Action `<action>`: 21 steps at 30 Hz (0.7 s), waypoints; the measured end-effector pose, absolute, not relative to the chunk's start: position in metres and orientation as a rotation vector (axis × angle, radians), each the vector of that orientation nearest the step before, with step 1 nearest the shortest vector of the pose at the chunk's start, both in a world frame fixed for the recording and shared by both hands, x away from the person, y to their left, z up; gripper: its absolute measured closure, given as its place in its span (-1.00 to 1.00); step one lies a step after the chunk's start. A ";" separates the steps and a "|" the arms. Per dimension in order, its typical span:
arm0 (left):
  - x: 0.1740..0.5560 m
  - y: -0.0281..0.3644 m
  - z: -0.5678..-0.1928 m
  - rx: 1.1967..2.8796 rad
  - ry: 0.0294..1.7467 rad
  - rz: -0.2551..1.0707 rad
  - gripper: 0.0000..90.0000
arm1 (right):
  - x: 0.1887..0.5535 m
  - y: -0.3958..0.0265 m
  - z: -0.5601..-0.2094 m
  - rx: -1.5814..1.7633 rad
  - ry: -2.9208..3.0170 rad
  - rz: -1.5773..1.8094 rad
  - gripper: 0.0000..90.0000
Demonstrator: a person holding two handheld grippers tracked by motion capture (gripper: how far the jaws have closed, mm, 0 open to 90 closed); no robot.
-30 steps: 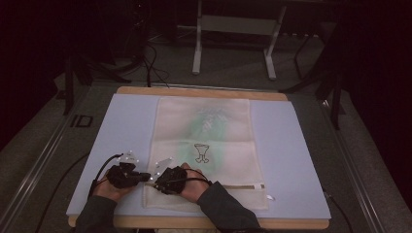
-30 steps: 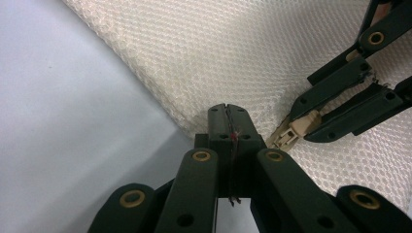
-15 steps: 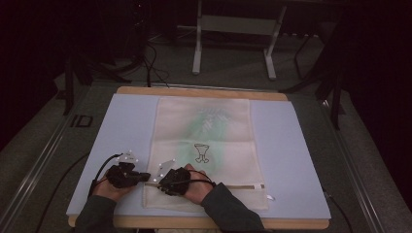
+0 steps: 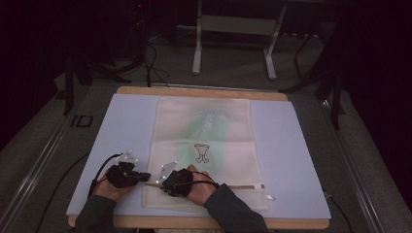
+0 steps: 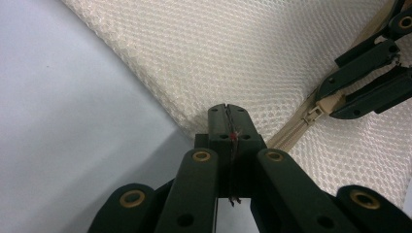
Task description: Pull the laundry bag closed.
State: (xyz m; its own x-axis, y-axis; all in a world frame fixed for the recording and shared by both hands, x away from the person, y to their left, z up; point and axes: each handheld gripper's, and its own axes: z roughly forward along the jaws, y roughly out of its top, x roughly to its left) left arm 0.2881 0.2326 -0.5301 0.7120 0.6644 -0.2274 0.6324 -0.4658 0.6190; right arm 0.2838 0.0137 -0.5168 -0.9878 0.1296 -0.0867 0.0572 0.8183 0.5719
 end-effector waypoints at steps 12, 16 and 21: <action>0.288 0.232 -0.530 2.217 0.982 0.059 1.00 | 0.279 0.009 -0.515 0.137 2.869 0.873 0.82; 0.288 0.232 -0.530 2.219 0.981 0.061 1.00 | 0.279 0.005 -0.514 0.139 2.866 0.870 0.82; 0.288 0.232 -0.530 2.220 0.982 0.062 1.00 | 0.278 0.002 -0.514 0.138 2.859 0.873 0.82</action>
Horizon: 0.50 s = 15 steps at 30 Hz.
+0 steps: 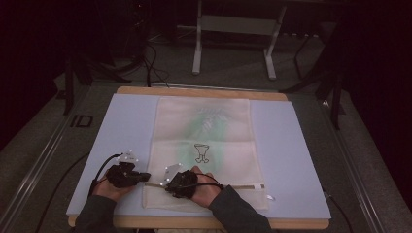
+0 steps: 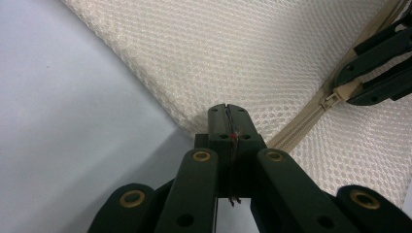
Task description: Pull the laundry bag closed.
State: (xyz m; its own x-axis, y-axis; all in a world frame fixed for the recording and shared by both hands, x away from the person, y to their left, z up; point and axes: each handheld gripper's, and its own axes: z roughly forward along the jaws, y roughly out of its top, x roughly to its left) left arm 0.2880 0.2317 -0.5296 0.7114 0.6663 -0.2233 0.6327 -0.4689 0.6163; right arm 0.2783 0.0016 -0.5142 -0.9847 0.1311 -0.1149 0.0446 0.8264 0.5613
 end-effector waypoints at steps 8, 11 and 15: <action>0.288 0.232 -0.530 2.216 0.982 0.059 1.00 | 0.277 -0.004 -0.513 0.146 2.862 0.863 0.82; 0.288 0.232 -0.530 2.217 0.981 0.060 1.00 | 0.276 -0.006 -0.513 0.146 2.859 0.860 0.82; 0.288 0.232 -0.530 2.220 0.980 0.061 1.00 | 0.276 -0.009 -0.513 0.142 2.857 0.856 0.82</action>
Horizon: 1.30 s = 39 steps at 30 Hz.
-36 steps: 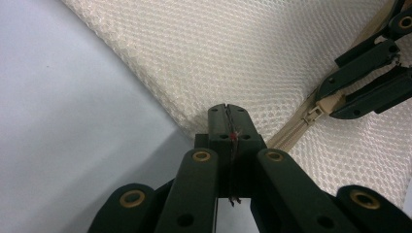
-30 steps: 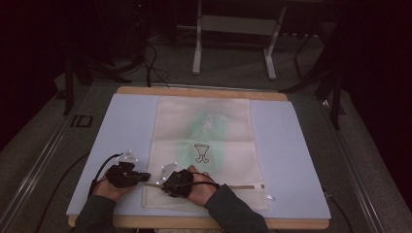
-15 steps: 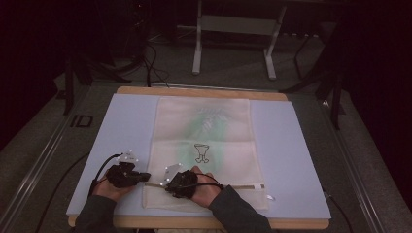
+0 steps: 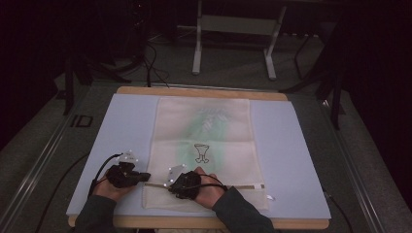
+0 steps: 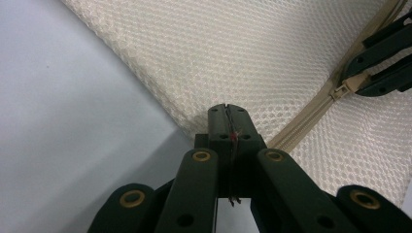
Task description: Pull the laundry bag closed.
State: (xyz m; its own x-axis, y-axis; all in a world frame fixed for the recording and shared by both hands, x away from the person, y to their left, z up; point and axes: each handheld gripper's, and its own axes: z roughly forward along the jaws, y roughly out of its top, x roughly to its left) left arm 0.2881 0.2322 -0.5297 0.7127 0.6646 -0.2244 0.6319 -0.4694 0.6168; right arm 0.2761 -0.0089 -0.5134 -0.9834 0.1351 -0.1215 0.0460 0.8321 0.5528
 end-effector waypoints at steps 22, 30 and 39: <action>0.288 0.232 -0.530 2.219 0.983 0.059 1.00 | 0.276 -0.026 -0.512 0.170 2.854 0.848 0.82; 0.288 0.231 -0.530 2.216 0.987 0.058 1.00 | 0.275 -0.033 -0.511 0.186 2.852 0.842 0.82; 0.288 0.232 -0.530 2.218 0.986 0.056 1.00 | 0.275 -0.042 -0.510 0.192 2.847 0.836 0.82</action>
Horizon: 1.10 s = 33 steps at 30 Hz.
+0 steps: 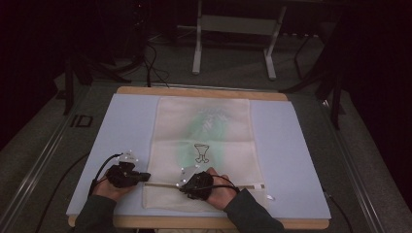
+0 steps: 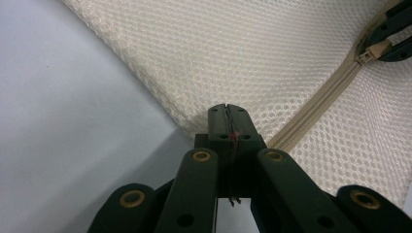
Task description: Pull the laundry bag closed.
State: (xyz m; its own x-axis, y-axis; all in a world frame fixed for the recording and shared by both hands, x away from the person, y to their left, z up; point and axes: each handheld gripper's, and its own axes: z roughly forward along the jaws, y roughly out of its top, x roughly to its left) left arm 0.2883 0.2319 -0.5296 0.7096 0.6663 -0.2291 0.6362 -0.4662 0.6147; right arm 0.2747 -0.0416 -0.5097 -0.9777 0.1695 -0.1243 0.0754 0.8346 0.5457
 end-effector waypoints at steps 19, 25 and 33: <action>0.288 0.232 -0.530 2.214 0.989 0.052 1.00 | 0.274 -0.056 -0.506 0.202 2.835 0.828 0.82; 0.289 0.232 -0.530 2.213 0.989 0.051 1.00 | 0.276 -0.063 -0.505 0.218 2.835 0.819 0.82; 0.288 0.232 -0.530 2.213 0.991 0.051 1.00 | 0.276 -0.070 -0.504 0.230 2.833 0.820 0.82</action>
